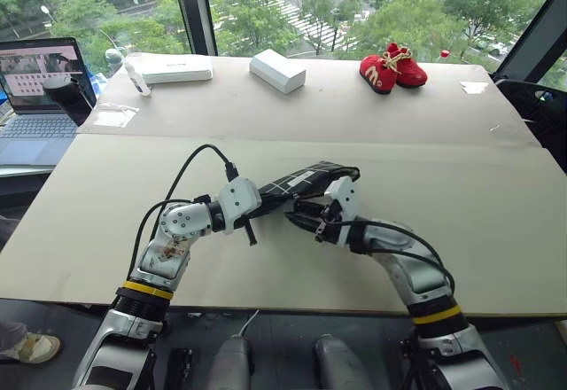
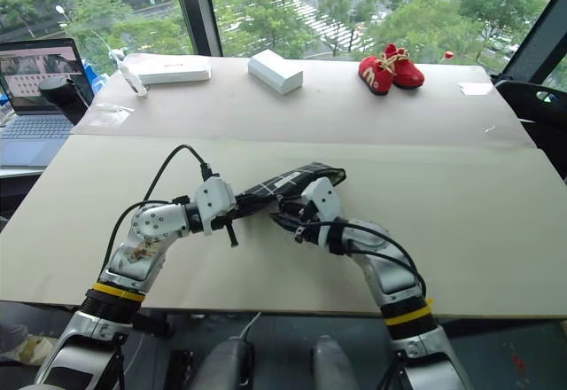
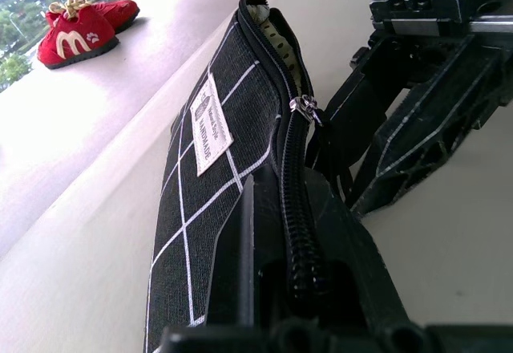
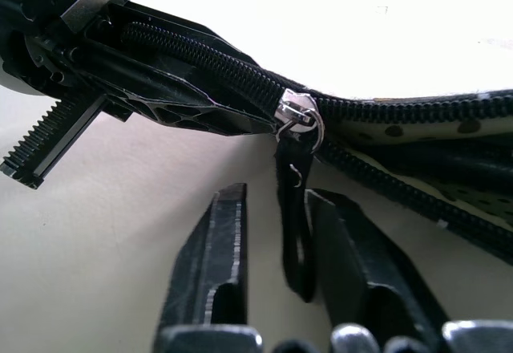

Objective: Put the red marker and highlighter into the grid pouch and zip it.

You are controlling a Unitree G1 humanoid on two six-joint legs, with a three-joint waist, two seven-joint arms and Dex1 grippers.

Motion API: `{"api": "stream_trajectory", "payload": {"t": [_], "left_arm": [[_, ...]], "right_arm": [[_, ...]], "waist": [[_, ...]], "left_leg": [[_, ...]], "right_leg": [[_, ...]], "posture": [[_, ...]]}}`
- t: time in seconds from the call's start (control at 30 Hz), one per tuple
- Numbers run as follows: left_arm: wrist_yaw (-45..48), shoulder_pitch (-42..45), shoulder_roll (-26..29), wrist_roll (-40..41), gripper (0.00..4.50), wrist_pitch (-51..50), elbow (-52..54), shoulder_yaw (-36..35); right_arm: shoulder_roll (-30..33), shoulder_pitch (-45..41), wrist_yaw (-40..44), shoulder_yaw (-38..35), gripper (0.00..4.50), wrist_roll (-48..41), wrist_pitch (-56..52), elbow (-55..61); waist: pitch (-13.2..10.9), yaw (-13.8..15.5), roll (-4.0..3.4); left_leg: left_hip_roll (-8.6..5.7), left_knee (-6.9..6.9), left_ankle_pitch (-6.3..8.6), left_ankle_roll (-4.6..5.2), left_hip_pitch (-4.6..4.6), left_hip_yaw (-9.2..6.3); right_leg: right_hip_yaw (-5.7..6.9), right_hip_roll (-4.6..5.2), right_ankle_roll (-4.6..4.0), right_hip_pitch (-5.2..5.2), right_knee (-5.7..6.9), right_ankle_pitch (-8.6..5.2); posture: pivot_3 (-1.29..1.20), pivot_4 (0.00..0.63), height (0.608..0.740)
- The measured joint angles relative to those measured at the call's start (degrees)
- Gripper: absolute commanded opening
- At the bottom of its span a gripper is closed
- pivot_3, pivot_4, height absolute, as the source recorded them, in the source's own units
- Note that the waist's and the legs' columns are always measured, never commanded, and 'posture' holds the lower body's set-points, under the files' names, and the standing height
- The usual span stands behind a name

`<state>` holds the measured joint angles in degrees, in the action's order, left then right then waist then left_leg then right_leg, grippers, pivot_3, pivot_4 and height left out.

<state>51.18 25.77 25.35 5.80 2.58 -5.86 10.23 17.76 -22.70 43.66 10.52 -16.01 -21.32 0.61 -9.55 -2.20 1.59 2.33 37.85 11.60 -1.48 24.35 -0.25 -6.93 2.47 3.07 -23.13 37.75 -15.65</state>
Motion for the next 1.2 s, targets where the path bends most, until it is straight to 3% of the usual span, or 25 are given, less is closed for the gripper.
{"api": "stream_trajectory", "payload": {"t": [0.03,0.37,0.73,0.97,1.0,1.2], "left_arm": [[0.0,0.0,0.0,0.0,0.0,0.0,0.0,0.0],[-0.04,0.0,-0.13,-0.04,0.0,0.0,0.0,0.0],[-0.06,-0.01,-0.32,-0.12,0.0,0.0,0.01,0.14],[-0.06,-0.01,-0.72,-0.11,0.0,0.0,0.02,0.52],[-0.07,-0.01,-0.7,-0.11,0.0,0.0,0.02,0.52],[-0.09,0.0,-0.61,-0.11,0.0,0.03,-0.01,0.46]], "right_arm": [[0.27,0.0,0.17,-0.1,0.03,-0.06,0.0,0.01],[2.93,0.03,1.23,-1.3,0.03,-0.54,-0.07,0.34],[15.32,-2.93,-2.46,-11.37,0.03,4.05,4.75,-11.69],[15.3,-3.32,-2.17,-11.6,0.03,3.97,6.98,-14.57],[15.05,-3.32,-2.12,-11.6,0.6,3.93,6.97,-14.59],[12.87,-0.72,3.23,-11.1,2.53,-1.07,3.96,-9.03]], "waist": [[0.0,0.0,0.0],[0.0,0.0,0.0],[0.0,-0.09,0.0],[0.0,-0.33,0.0],[0.0,-0.31,0.0],[0.0,-0.21,0.0]], "left_leg": [[0.0,0.0,0.0,0.0,0.0,0.0],[-0.01,0.0,0.0,0.0,0.01,0.0],[-0.02,0.0,0.0,0.0,0.01,0.01],[-0.02,-0.01,0.0,0.0,0.01,0.02],[-0.02,-0.01,0.0,0.0,0.01,0.02],[-0.03,-0.01,0.0,0.0,0.03,0.01]], "right_leg": [[0.0,0.0,0.0,0.0,0.0,0.0],[0.0,0.01,0.0,0.0,-0.01,0.0],[-0.03,0.02,0.0,0.01,-0.06,0.0],[-0.04,0.02,0.0,0.01,-0.06,0.0],[-0.05,0.02,0.0,0.01,-0.06,0.0],[-0.04,0.03,0.0,0.02,-0.06,0.0]], "posture": [[0.0,0.15,0.729],[0.0,0.15,0.729],[0.0,0.15,0.729],[0.0,0.15,0.729],[0.0,0.15,0.729],[0.0,0.15,0.729]]}}
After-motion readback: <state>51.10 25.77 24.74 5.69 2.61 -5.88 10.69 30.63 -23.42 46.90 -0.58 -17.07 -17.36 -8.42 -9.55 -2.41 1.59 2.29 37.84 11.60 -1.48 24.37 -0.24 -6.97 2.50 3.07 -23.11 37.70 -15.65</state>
